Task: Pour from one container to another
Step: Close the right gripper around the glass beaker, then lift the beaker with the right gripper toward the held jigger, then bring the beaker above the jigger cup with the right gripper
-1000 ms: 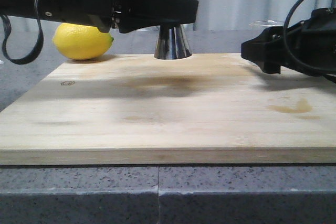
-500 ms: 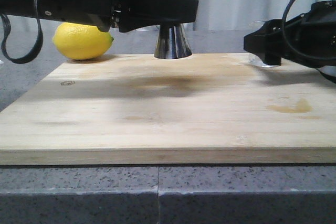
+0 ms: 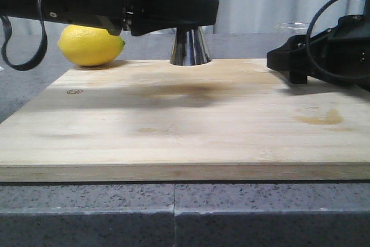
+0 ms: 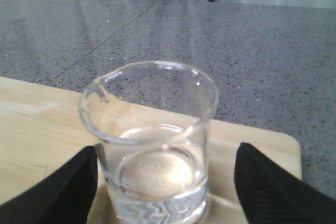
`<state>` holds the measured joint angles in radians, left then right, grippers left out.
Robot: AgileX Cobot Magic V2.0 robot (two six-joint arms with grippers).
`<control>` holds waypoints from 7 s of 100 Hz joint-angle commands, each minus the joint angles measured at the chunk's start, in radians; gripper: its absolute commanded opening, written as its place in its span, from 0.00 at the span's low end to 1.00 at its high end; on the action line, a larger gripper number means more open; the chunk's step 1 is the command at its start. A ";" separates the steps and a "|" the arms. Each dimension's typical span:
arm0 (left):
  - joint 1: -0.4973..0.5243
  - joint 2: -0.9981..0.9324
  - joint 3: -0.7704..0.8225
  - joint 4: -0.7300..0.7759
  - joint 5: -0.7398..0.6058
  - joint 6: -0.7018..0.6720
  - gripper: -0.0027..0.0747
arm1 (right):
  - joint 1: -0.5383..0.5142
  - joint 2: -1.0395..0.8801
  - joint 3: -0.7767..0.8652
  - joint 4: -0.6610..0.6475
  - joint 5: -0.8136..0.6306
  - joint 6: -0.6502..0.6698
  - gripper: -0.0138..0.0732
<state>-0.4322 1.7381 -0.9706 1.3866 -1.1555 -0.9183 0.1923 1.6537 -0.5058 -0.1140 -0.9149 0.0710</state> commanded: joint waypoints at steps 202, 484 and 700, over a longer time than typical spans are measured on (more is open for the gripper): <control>-0.009 -0.049 -0.023 -0.039 -0.208 -0.012 0.01 | -0.007 -0.189 -0.026 -0.105 0.033 -0.005 0.32; -0.009 -0.049 -0.023 -0.018 -0.208 -0.014 0.01 | 0.352 -0.576 -0.384 -0.699 0.804 0.299 0.32; -0.009 -0.049 -0.023 -0.002 -0.208 -0.021 0.01 | 0.453 -0.562 -0.384 -0.886 0.932 0.293 0.32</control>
<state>-0.4322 1.7381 -0.9706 1.4224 -1.1592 -0.9343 0.6431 1.0996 -0.8524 -0.9704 0.0691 0.3671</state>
